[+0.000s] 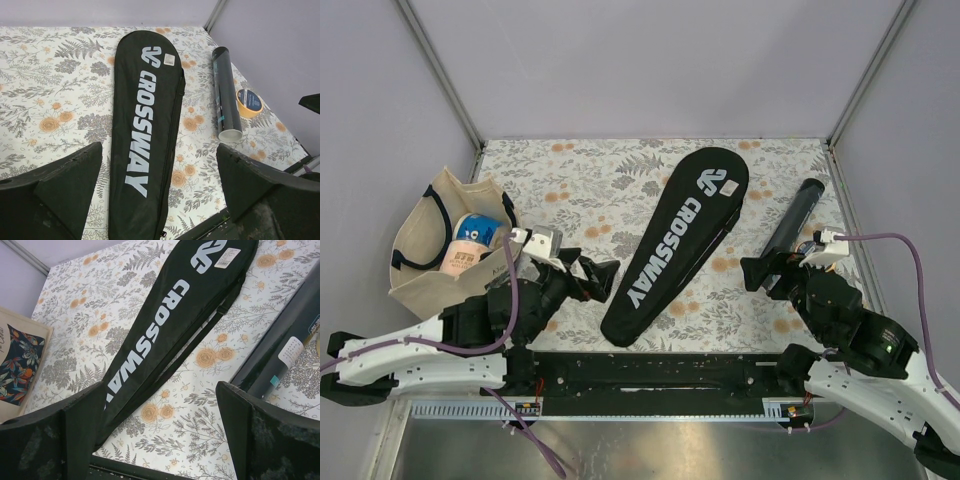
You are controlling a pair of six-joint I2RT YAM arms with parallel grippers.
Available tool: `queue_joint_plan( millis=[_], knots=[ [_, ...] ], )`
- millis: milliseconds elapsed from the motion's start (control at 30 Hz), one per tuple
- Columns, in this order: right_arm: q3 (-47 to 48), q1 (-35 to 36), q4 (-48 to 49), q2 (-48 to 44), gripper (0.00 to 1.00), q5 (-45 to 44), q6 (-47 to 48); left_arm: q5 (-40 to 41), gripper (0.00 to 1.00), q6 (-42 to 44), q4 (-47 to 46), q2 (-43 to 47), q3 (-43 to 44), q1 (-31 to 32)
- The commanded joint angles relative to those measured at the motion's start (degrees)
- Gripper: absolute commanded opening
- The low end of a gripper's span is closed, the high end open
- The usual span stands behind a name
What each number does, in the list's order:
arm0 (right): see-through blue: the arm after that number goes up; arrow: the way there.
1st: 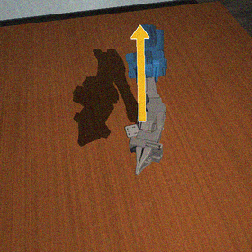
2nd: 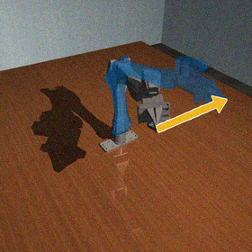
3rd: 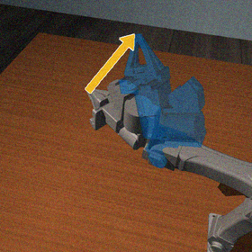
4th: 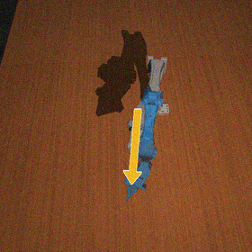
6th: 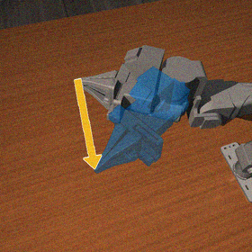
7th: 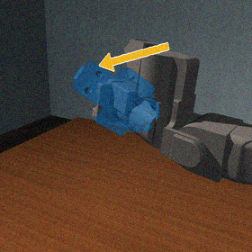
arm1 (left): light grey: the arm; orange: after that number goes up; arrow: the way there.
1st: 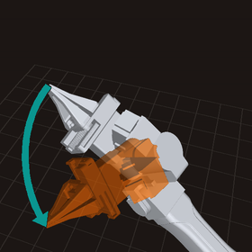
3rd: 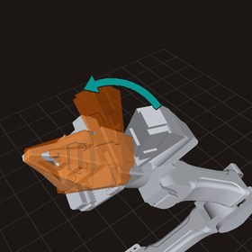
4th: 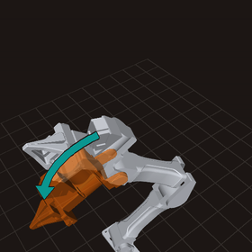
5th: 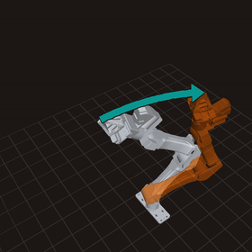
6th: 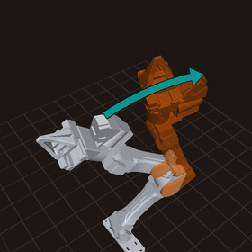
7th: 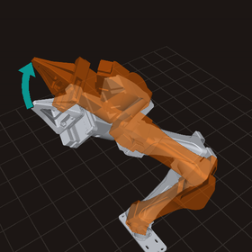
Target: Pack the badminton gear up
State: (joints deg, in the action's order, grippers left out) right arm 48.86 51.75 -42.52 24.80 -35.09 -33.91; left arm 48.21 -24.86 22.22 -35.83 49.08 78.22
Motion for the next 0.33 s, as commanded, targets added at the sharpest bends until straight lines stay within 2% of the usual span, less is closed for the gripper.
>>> queue_joint_plan(
  millis=[0,300],
  knots=[
    [1.32,0.11,-0.10,0.34,1.00,-2.17,-0.89,-0.13,0.99,0.17,-2.00,-0.20,-0.56,-0.26],
    [1.59,0.20,-1.16,0.69,0.99,-2.70,-0.90,-0.13,0.99,0.51,-2.26,-0.20,-1.00,-0.26]
  ],
)
